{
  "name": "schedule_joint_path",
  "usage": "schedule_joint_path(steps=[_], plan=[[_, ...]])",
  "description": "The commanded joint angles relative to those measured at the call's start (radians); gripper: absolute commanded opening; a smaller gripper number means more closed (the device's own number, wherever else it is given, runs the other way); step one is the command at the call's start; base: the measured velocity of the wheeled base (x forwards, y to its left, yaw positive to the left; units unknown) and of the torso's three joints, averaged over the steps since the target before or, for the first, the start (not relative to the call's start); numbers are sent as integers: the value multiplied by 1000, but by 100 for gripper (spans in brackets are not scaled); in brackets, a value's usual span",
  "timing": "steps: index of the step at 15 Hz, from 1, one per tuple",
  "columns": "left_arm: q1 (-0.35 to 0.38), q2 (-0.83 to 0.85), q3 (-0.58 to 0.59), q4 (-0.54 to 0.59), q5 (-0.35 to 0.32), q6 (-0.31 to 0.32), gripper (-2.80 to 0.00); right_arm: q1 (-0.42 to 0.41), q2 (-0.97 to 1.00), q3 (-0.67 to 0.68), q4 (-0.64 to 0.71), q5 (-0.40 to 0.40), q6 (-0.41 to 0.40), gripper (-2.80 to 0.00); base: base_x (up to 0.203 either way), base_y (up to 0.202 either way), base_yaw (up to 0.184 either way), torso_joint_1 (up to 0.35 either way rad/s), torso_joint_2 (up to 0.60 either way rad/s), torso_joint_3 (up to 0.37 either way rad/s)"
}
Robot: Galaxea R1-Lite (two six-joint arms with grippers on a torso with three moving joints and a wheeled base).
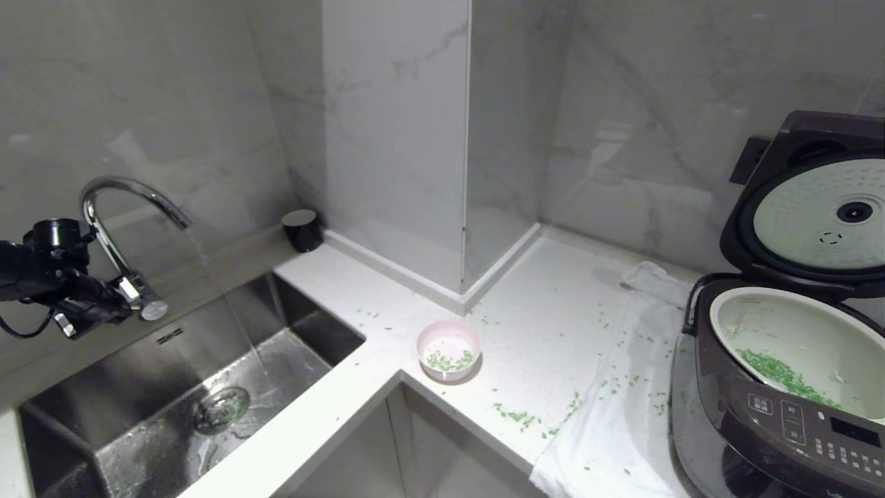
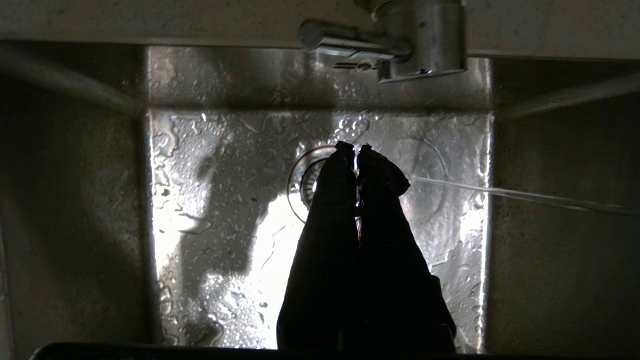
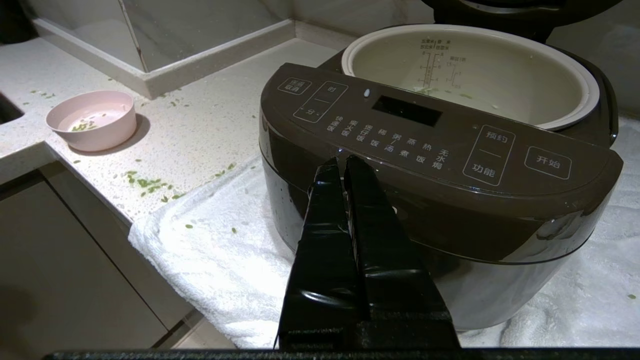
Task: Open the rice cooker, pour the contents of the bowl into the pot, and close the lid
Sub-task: Pick up the bowl on the table
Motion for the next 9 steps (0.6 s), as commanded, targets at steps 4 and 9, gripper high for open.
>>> schedule_joint_path(steps=[4,9], plan=[[6,48,-68,0,6,22,-280,0,1,0,0,0,-1,-280,0,0,0,0,0,0],[7,91,-127,-1,60,24,-280,0,1,0,0,0,-1,-280,0,0,0,0,0,0]])
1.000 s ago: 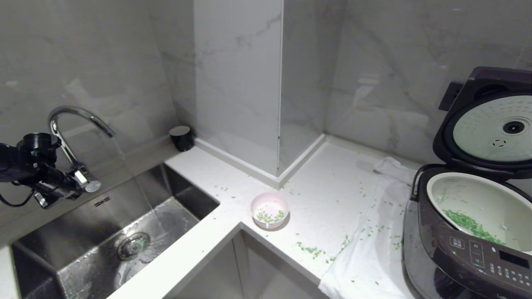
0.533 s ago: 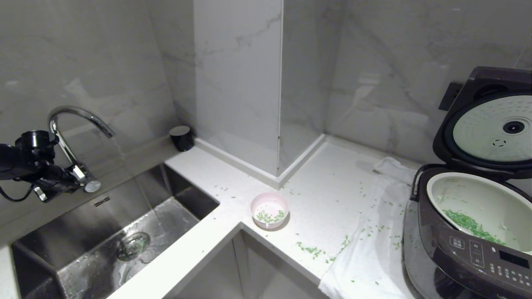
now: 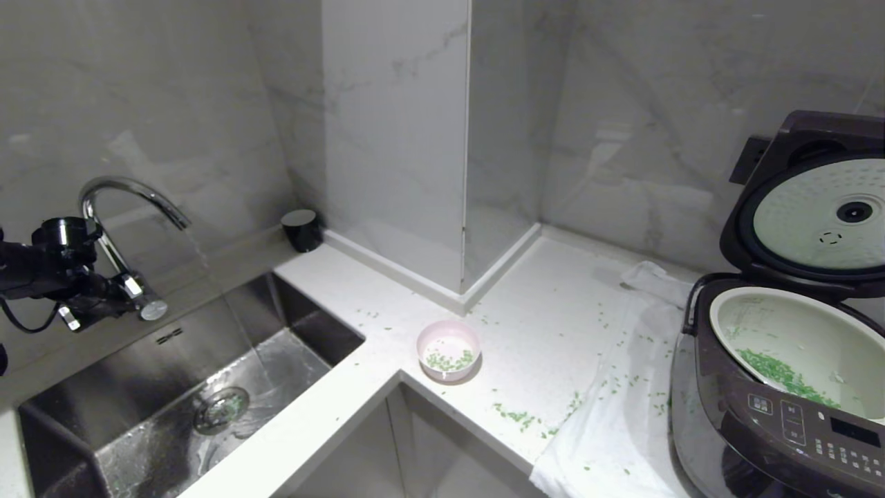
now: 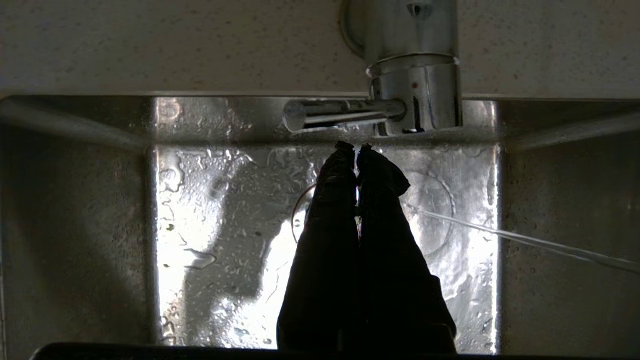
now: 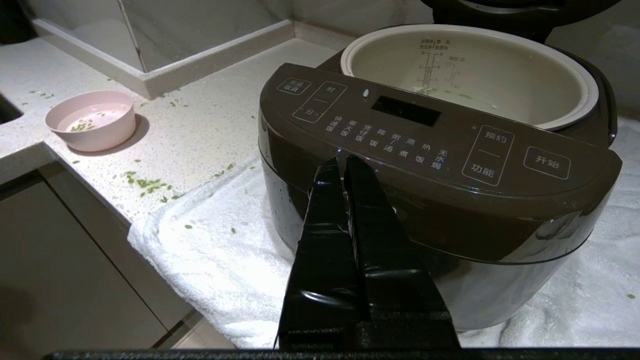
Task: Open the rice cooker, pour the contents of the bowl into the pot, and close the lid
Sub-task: Pick up the bowl on the table
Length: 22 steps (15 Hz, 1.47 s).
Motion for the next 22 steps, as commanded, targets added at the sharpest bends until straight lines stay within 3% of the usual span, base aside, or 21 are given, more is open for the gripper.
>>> schedule_joint_path(steps=[1,3,8,14,18,22], plan=[[2,14,-11,0,1,-2,-280,0,1,0,0,0,-1,-280,0,0,0,0,0,0],[0,18,-17,-42,4,-1,-280,0,1,0,0,0,-1,-280,0,0,0,0,0,0],[-1,45,-18,-177,89,23,-280,0,1,0,0,0,-1,-280,0,0,0,0,0,0],[-4,-40,39,-97,74,15,-280,0,1,0,0,0,-1,-280,0,0,0,0,0,0],[-23,-192,245,-70,-20,15,-280,0,1,0,0,0,-1,-280,0,0,0,0,0,0],[-68,-452,535,-75,-234,24,-280,0,1,0,0,0,-1,-280,0,0,0,0,0,0]])
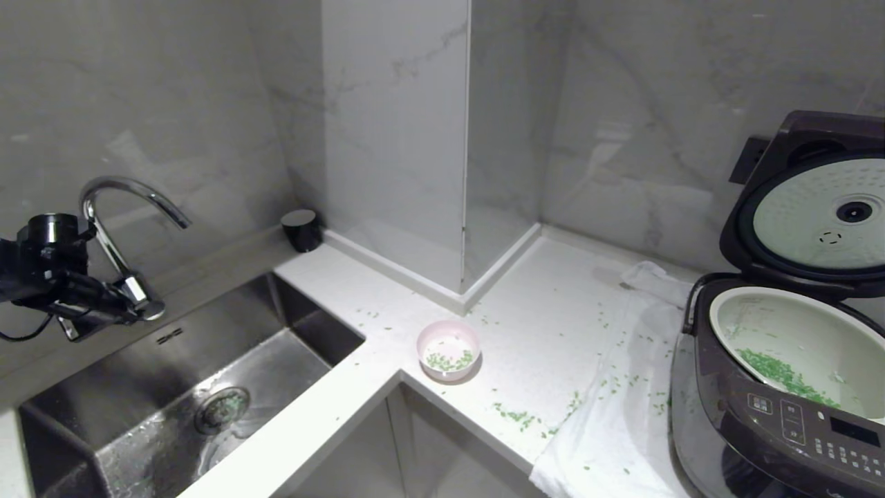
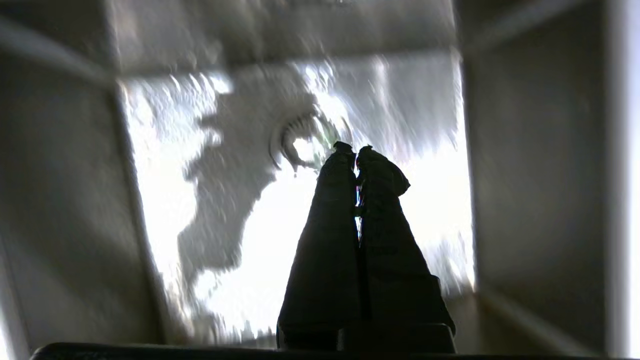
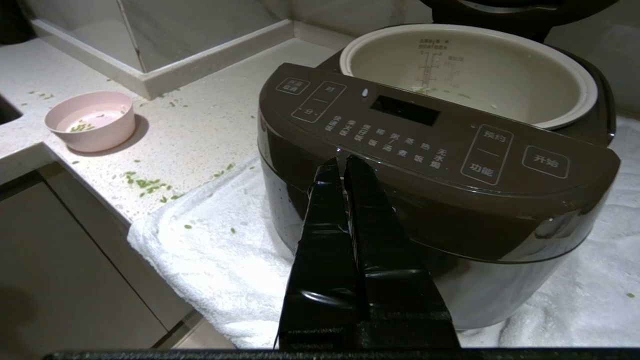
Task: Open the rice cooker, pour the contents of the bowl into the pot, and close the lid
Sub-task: Pick up the bowl on the table
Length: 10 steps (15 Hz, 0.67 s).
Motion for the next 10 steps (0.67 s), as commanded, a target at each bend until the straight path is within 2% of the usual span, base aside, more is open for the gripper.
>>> schedule_joint_path(steps=[1,4,7,10], plan=[[-36,-227,193,-4,-116,9,-280,0,1,0,0,1,0,-280,0,0,0,0,0,0],[-110,-424,447,-83,-203,32,-280,0,1,0,0,1,0,-280,0,0,0,0,0,0],[-205,-635,666,-223,-224,44,-280,0,1,0,0,1,0,-280,0,0,0,0,0,0],[-292,-839,903,-368,-229,114,-280,0,1,0,0,1,0,-280,0,0,0,0,0,0]])
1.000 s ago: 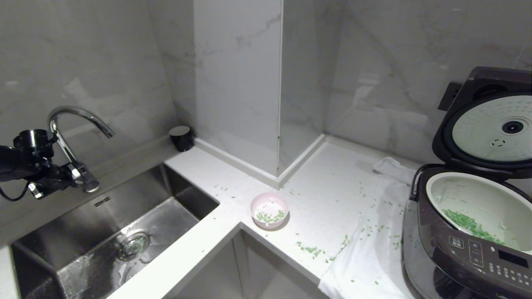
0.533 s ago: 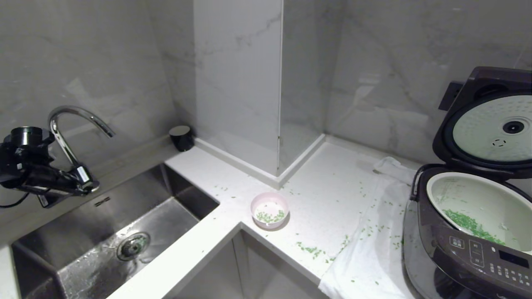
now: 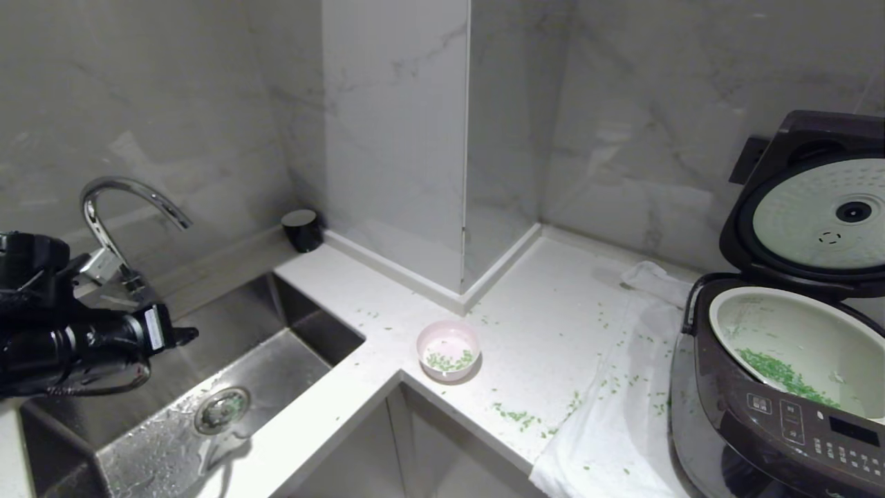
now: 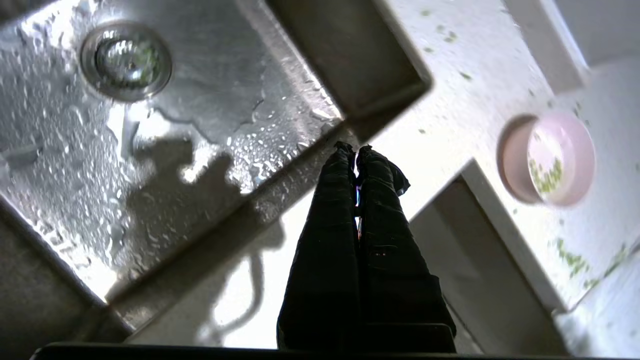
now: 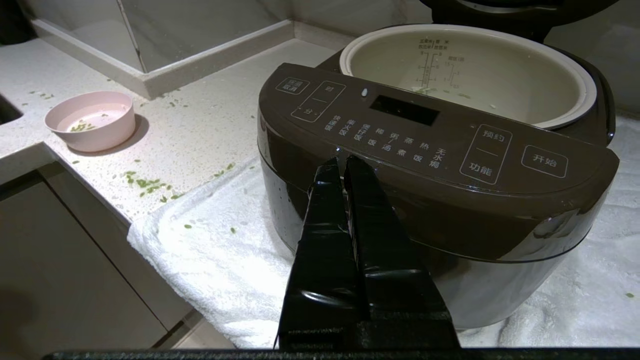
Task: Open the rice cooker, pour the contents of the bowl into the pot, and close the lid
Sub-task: Pick up the bowl on the table
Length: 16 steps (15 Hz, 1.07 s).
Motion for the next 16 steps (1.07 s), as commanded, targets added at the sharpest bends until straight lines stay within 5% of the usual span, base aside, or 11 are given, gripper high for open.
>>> schedule_joint_path(steps=[1,9,16], plan=[[-70,-236,165,-95,-3,44,-280,0,1,0,0,0,0,-280,0,0,0,0,0,0],[-286,-836,402,-155,-49,94,-280,0,1,0,0,0,0,-280,0,0,0,0,0,0],[-212,-1079,436,-50,74,102,-280,0,1,0,0,0,0,-280,0,0,0,0,0,0]])
